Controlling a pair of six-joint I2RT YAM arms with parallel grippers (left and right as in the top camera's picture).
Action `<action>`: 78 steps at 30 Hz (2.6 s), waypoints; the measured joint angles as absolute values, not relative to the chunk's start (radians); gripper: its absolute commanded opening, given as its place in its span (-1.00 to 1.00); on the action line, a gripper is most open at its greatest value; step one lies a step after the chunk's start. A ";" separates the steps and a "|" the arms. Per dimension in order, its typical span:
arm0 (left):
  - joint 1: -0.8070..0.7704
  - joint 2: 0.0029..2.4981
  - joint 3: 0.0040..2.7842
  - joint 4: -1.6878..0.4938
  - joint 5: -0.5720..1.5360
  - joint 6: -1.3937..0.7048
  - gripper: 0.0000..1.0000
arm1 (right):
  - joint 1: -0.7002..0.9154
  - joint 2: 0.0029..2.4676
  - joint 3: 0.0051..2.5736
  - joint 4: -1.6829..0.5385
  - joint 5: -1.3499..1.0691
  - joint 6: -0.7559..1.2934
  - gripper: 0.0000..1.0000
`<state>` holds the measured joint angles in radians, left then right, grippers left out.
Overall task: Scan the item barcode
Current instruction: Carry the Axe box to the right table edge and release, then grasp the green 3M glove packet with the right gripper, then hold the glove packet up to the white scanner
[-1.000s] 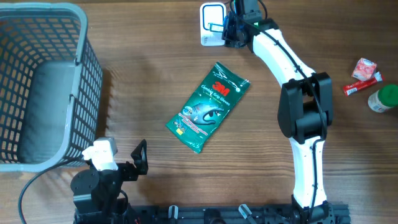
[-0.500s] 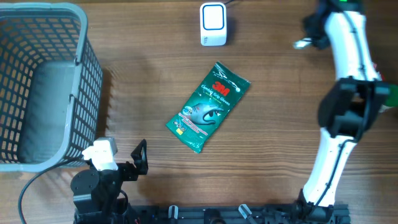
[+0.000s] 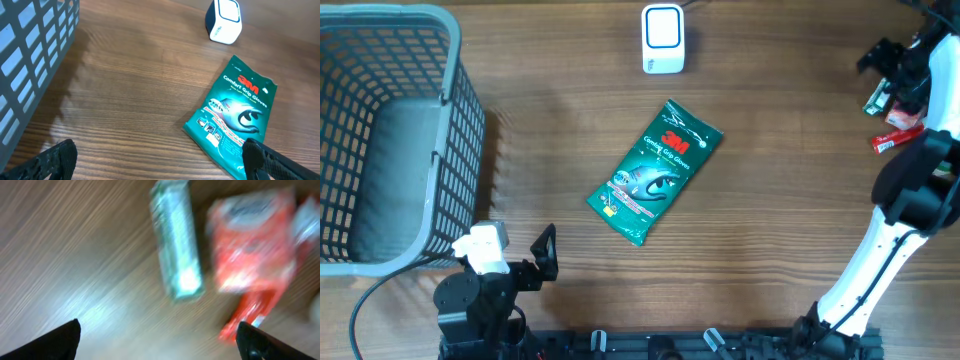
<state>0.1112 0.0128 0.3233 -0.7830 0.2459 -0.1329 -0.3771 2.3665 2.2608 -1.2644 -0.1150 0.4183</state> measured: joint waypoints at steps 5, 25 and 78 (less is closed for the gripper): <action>0.111 0.013 0.323 -0.782 0.246 -0.133 1.00 | -0.121 2.300 2.270 -1.600 -0.414 0.587 0.99; 0.111 0.013 0.323 -0.783 0.246 -0.133 1.00 | 0.551 2.340 1.844 -1.162 -0.210 1.042 -0.91; 0.111 0.013 0.323 -0.783 0.246 -0.133 1.00 | 0.195 1.978 1.741 -0.979 -1.559 0.287 -0.91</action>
<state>0.1112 0.0128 0.3233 -0.7826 0.2459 -0.1329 0.1951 1.9778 1.7412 -0.9791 -1.5585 0.2867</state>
